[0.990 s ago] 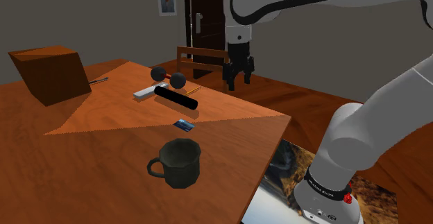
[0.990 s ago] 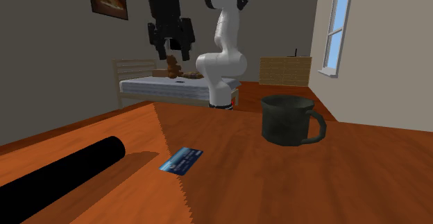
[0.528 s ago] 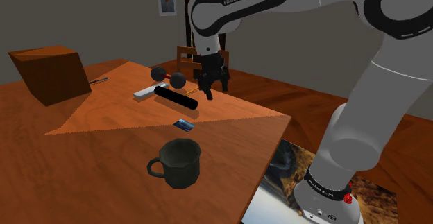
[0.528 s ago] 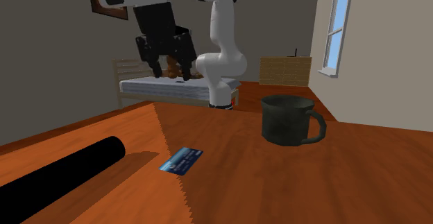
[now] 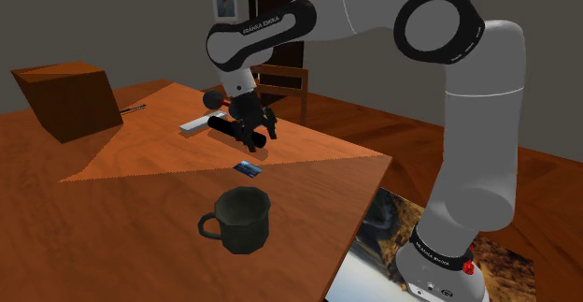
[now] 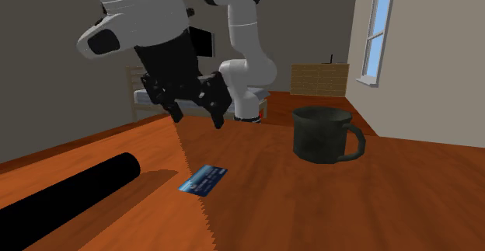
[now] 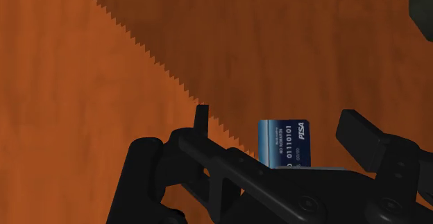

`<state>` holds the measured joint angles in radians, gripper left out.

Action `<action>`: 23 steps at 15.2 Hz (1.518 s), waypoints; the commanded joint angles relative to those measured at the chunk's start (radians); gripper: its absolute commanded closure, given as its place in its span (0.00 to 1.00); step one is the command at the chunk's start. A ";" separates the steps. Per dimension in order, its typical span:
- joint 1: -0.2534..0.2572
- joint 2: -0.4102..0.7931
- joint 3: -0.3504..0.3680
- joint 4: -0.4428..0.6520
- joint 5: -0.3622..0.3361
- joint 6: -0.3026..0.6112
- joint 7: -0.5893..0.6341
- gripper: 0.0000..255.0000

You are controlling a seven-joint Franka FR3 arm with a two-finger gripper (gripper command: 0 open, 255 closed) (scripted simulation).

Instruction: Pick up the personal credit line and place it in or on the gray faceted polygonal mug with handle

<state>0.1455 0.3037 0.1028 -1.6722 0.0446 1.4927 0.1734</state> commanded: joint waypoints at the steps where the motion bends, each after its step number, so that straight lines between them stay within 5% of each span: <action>1: 0.015 0.116 0.010 0.114 -0.003 -0.040 0.002 0.00; 4: 0.038 0.254 0.021 0.264 -0.006 -0.105 0.005 0.00; 12: 0.036 0.207 0.023 0.100 -0.001 0.012 0.000 0.00; 19: 0.036 0.207 0.023 0.101 -0.001 0.011 0.000 0.00; 20: 0.036 0.207 0.023 0.101 -0.001 0.011 0.000 1.00; 23: 0.036 0.207 0.023 0.101 -0.001 0.011 0.000 1.00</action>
<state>0.1813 0.5104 0.1254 -1.5713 0.0434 1.5041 0.1735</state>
